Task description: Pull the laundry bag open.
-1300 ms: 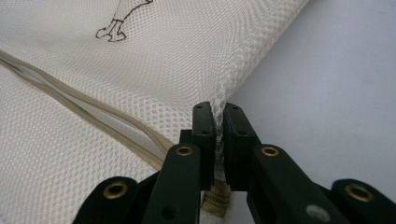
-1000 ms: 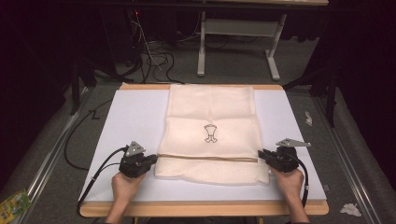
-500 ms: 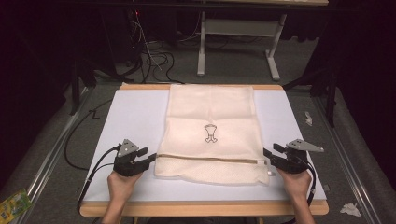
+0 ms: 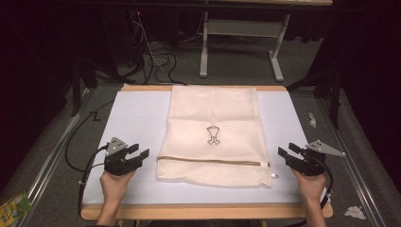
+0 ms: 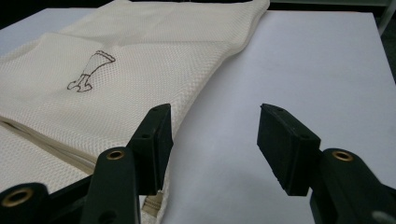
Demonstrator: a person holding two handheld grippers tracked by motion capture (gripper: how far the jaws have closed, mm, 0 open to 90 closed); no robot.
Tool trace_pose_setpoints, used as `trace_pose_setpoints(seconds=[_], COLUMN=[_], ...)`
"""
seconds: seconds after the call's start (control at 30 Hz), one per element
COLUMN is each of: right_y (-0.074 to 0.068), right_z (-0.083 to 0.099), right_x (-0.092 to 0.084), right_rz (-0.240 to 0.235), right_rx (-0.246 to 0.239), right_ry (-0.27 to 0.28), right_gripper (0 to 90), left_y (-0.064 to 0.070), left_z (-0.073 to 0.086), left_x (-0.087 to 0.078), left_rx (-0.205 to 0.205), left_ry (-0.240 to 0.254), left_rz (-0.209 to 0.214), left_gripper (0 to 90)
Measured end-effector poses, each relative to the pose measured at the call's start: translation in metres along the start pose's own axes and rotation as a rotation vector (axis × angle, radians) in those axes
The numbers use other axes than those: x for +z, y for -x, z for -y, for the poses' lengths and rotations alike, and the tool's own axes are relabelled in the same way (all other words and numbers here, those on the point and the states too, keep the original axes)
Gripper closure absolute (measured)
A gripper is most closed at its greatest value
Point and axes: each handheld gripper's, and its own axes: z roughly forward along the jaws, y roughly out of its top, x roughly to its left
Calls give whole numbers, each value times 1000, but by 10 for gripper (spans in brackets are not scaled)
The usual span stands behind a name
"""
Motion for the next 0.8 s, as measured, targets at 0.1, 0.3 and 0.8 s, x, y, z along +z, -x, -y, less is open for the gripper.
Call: trace_pose_setpoints(seconds=[0.1, 0.3, 0.8], right_y=[4, 12, 30], right_z=[0, 1, 8], right_x=[-3, -9, -21], right_rz=[6, 31, 72], right_rx=[16, 28, 76], right_ry=[7, 18, 33], right_gripper=[470, 471, 474], left_y=[-2, -9, -23], left_z=[0, 0, 6], left_x=[-3, -8, -13], left_rx=[-4, -16, -46], left_ry=[9, 22, 17], left_rz=[-7, -38, -87], left_gripper=[487, 483, 471])
